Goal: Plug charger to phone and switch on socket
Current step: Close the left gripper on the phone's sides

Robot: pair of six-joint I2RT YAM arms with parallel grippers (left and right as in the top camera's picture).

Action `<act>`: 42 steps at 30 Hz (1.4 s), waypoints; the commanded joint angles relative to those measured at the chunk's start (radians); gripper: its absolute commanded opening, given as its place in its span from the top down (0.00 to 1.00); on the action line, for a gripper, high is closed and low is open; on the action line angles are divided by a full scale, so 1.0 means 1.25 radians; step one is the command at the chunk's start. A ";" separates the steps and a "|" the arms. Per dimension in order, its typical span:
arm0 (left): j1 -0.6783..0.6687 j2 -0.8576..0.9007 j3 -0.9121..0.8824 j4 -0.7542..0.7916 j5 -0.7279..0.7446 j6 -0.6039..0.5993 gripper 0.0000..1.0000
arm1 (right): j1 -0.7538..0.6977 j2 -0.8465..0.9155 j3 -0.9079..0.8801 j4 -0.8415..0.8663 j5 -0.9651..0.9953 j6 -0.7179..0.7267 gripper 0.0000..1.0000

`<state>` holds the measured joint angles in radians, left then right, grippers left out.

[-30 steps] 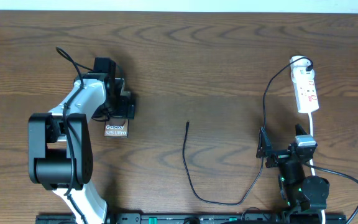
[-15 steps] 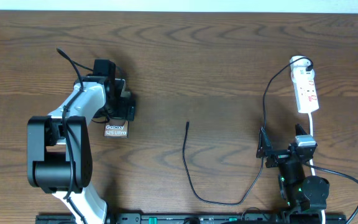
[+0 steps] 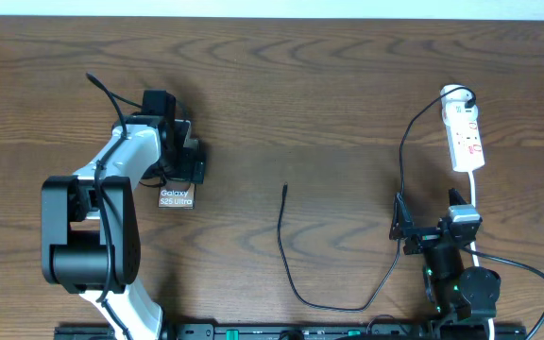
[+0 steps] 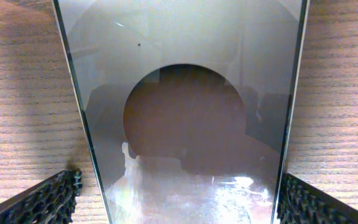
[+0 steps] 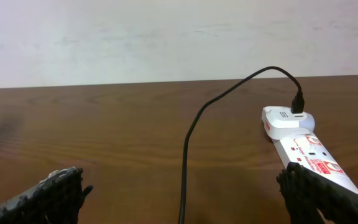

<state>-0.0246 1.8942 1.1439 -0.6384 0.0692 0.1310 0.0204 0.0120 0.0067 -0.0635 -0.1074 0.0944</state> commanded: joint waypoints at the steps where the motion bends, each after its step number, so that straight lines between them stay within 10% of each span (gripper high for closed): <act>1: 0.001 0.017 -0.031 -0.017 0.023 -0.017 0.01 | 0.005 -0.004 -0.001 -0.004 0.004 -0.011 0.01; 42: 0.001 0.017 -0.031 -0.027 0.022 -0.028 0.04 | 0.005 -0.004 -0.001 -0.003 0.004 -0.011 0.01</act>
<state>-0.0242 1.8931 1.1439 -0.6540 0.0673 0.1085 0.0204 0.0120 0.0063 -0.0635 -0.1074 0.0940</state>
